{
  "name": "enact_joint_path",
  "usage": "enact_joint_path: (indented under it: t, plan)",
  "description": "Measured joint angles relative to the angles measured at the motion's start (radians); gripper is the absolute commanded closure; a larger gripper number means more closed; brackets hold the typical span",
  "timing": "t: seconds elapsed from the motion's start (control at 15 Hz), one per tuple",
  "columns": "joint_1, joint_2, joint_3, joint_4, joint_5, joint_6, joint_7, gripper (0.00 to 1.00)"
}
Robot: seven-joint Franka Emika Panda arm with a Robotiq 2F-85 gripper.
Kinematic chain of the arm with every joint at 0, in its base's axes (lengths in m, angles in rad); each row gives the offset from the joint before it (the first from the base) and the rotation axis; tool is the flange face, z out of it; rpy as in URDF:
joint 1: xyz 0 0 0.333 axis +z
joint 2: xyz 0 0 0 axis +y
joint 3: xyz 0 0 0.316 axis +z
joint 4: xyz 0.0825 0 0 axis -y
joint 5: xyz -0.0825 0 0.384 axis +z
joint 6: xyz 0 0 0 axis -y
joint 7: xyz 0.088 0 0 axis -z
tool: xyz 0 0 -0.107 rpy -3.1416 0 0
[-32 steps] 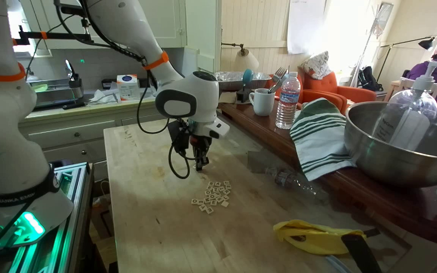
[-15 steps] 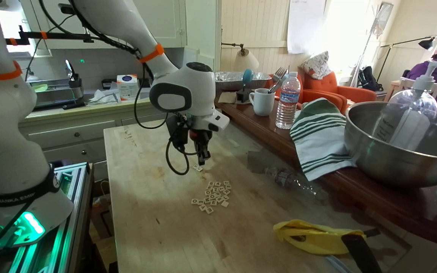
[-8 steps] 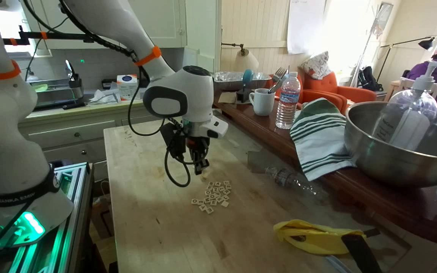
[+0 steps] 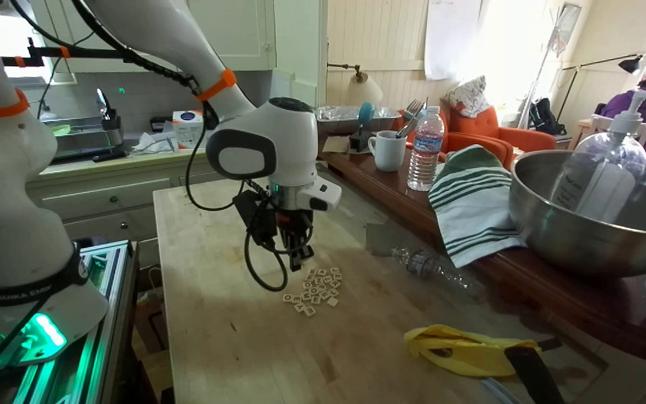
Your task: Spell the word 'Hue.'
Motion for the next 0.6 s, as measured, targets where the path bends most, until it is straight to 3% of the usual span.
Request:
enact_joint_path:
  t: [0.6]
  plan:
    - [-0.002,0.021,-0.008,0.025,-0.036,0.003,-0.104,1.0]
